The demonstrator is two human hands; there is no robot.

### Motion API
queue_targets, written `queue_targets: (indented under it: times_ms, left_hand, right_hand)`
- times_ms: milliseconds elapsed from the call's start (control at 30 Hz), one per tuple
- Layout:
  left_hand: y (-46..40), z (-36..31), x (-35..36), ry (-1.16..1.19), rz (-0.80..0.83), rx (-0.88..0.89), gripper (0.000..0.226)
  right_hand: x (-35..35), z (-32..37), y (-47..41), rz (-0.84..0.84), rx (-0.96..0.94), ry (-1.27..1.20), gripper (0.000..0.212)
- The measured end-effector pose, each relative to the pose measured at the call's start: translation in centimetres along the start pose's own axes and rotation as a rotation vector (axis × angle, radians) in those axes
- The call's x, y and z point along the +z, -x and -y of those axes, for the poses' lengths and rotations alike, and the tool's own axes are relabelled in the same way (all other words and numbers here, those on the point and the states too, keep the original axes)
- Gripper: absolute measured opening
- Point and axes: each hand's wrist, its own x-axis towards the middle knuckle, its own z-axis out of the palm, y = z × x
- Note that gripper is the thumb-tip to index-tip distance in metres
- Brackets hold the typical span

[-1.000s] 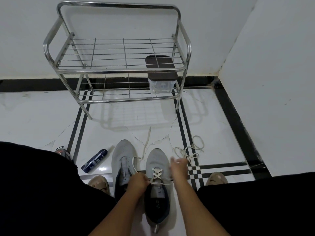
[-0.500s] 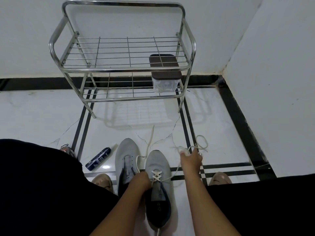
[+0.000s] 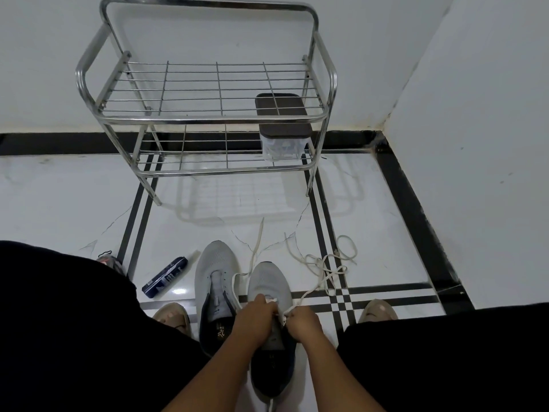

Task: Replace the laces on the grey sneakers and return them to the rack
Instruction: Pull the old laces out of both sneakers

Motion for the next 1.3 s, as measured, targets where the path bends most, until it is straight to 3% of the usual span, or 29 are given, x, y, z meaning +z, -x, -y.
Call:
queue_targets:
  times_ms: [100,167,267,300,333,433,500,533,567,600,700,733,800,867,933,1000,1100,1200,1267,1300]
  left_hand:
    - [-0.7,-0.1,-0.1,0.095,0.06,-0.038,0.03]
    - [-0.7,0.1,-0.9,0.514,0.086,-0.208,0.016]
    - [-0.7,1.1,-1.3,1.3,0.165,-0.56,0.031]
    - [-1.4,1.2,-1.3,1.316,0.14,-0.586,0.035]
    - [-1.7,1.1,-1.4,1.097,0.112,-0.509,0.041]
    - [-1.1,0.3,0.3,0.158,-0.06,-0.226,0.039]
    - [-1.2,-0.4,1.3,-0.019,-0.128,-0.147,0.034]
    - [-1.7,-0.5,1.5,0.042,-0.148,-0.161,0.032]
    - [-1.9,-0.3,0.8,0.262,-0.152,-0.259,0.029]
    - [-2.1,-0.2,-0.4,0.691,-0.167,-0.432,0.026]
    - [-2.2,1.6,-4.4,1.815,-0.327,-0.676,0.027]
    - [-2.2,2.2,-4.9,1.939,-0.338,-0.657,0.032]
    - [-2.5,2.6,-5.5,1.386,-0.194,-0.609,0.037]
    - [-2.2,2.0,-4.2,0.722,-0.051,-0.403,0.034]
    - [-1.4,0.5,-2.2,0.529,0.05,-0.269,0.028]
    - [-0.9,-0.3,0.3,0.456,-0.046,-0.291,0.025]
    - [-1.1,-0.1,0.4,0.68,-0.19,-0.469,0.02]
    - [-2.3,1.0,-2.5,1.403,-0.291,-0.719,0.022]
    - [-3.0,2.8,-4.4,1.726,-0.397,-0.875,0.031]
    - [-3.0,3.3,-5.2,1.673,-0.41,-0.857,0.032]
  right_hand:
    - [0.3,-0.2,-0.3,-0.013,0.044,-0.043,0.031]
    - [0.0,-0.6,-0.4,-0.031,0.147,-0.093,0.031]
    - [-0.4,-0.7,-0.4,-0.026,0.212,-0.165,0.029]
    - [-0.3,-0.6,-0.5,-0.007,0.191,-0.184,0.029]
    - [-0.1,-0.7,-0.8,0.009,0.163,-0.187,0.03]
    - [0.5,-0.5,-0.9,0.029,0.057,-0.113,0.024]
    - [0.5,-0.6,-0.9,0.027,0.033,-0.098,0.021]
    - [0.6,-0.8,-1.0,0.026,0.041,-0.115,0.02]
    - [0.7,-1.0,-1.2,0.021,0.062,-0.148,0.019]
    - [0.8,-1.2,-1.5,0.012,0.09,-0.189,0.021]
    - [0.9,-1.8,-2.4,-0.007,0.138,-0.254,0.028]
    - [0.8,-1.8,-2.5,-0.01,0.135,-0.269,0.029]
    - [0.9,-1.5,-2.7,-0.002,0.102,-0.263,0.029]
    - [0.9,-1.0,-2.2,0.014,0.056,-0.226,0.026]
    - [1.0,-0.8,-1.7,0.025,0.022,-0.174,0.019]
    - [1.1,-0.7,-1.4,0.025,0.012,-0.153,0.019]
    - [1.2,-1.2,-1.7,0.021,0.011,-0.15,0.02]
    - [0.8,-1.4,-1.9,0.042,0.05,-0.193,0.016]
    - [0.7,-1.5,-2.2,0.043,0.078,-0.22,0.016]
    - [0.8,-1.6,-2.5,0.032,0.092,-0.24,0.02]
